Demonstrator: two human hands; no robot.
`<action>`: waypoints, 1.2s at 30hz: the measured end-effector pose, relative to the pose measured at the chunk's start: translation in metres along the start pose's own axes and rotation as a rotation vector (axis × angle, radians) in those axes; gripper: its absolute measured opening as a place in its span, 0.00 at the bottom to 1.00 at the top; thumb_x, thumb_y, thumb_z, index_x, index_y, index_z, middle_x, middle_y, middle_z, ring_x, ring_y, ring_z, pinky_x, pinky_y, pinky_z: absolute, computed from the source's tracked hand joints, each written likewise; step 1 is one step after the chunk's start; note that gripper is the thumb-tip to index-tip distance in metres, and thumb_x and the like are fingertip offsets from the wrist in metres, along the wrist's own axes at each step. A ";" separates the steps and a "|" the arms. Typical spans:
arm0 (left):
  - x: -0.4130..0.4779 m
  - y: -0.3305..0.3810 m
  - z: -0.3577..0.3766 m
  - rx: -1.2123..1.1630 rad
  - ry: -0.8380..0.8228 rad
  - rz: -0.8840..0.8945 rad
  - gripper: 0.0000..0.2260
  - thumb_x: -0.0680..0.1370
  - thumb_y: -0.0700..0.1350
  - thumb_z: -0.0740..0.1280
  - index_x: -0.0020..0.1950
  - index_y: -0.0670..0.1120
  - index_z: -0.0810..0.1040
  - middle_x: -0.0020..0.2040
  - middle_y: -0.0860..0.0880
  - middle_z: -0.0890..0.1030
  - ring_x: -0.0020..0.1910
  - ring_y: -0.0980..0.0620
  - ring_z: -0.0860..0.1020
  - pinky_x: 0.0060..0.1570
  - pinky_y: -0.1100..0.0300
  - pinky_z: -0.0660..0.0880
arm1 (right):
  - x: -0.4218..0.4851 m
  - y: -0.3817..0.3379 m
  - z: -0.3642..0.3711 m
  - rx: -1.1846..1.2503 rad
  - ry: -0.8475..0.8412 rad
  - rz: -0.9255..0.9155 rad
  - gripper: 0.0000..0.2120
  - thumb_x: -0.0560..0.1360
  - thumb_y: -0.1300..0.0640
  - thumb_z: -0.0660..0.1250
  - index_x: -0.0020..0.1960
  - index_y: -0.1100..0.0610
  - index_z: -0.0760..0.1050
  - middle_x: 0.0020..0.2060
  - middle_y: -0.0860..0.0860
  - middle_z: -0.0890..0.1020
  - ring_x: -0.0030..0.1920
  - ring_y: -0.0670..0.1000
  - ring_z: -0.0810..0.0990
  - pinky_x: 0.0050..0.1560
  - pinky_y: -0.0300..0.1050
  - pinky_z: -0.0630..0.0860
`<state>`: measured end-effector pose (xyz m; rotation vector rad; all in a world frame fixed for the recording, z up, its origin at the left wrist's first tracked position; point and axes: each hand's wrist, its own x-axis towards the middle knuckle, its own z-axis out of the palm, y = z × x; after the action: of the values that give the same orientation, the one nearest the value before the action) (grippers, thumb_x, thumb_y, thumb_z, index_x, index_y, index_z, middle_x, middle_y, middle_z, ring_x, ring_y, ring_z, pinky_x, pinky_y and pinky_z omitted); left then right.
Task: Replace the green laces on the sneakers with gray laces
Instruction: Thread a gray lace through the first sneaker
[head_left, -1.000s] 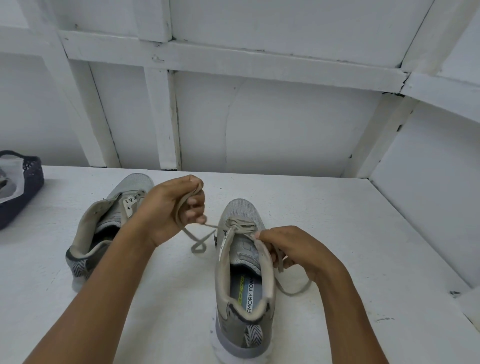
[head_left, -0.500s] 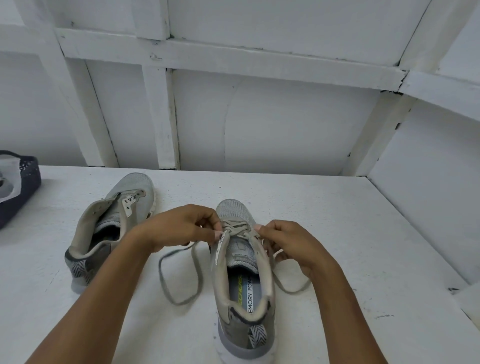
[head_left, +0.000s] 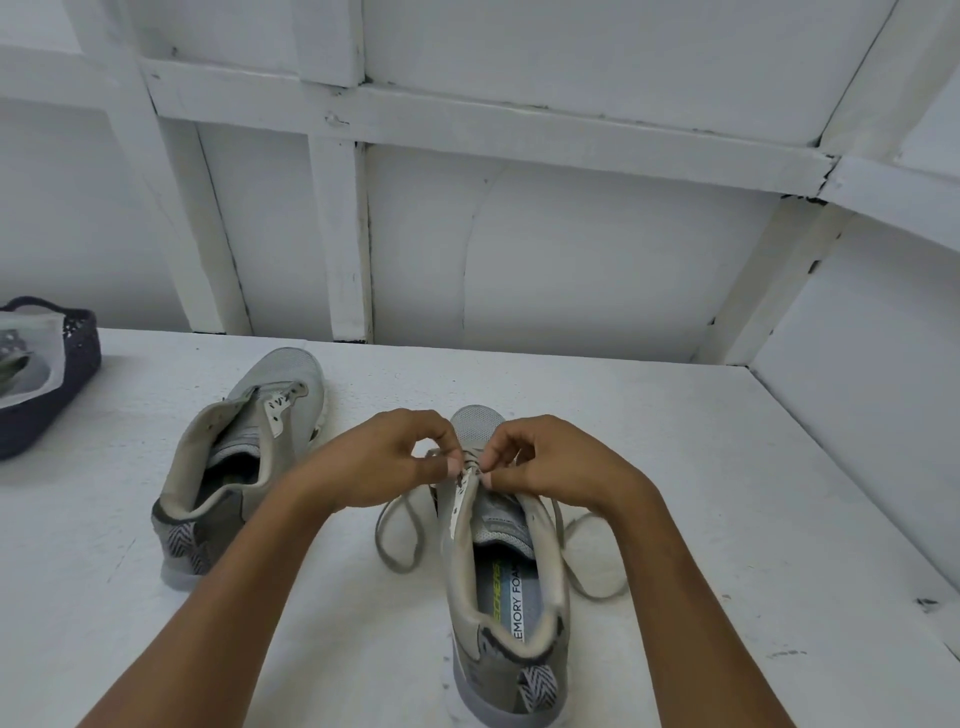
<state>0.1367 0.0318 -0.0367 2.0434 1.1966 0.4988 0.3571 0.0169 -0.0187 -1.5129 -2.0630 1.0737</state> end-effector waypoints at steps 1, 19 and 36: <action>0.000 0.001 0.000 -0.013 0.015 0.024 0.04 0.78 0.48 0.71 0.45 0.57 0.80 0.49 0.59 0.83 0.56 0.57 0.78 0.61 0.50 0.73 | 0.001 0.001 0.000 0.001 0.000 -0.005 0.03 0.71 0.58 0.75 0.45 0.54 0.83 0.40 0.49 0.84 0.37 0.41 0.79 0.44 0.40 0.76; 0.006 0.013 0.005 0.172 0.035 0.146 0.06 0.77 0.45 0.71 0.47 0.58 0.81 0.40 0.62 0.78 0.35 0.64 0.73 0.35 0.71 0.66 | 0.005 0.008 0.002 -0.017 0.008 0.015 0.06 0.73 0.57 0.67 0.40 0.55 0.81 0.32 0.43 0.80 0.36 0.42 0.76 0.44 0.44 0.74; 0.014 0.015 0.015 -0.310 -0.180 -0.307 0.09 0.73 0.41 0.63 0.32 0.46 0.70 0.29 0.50 0.69 0.25 0.55 0.61 0.25 0.64 0.55 | 0.009 0.003 0.010 -0.080 0.030 0.116 0.13 0.74 0.55 0.66 0.32 0.53 0.70 0.30 0.46 0.72 0.32 0.45 0.68 0.37 0.43 0.65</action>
<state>0.1614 0.0333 -0.0360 1.5735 1.2117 0.3199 0.3495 0.0223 -0.0288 -1.6961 -2.0416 1.0137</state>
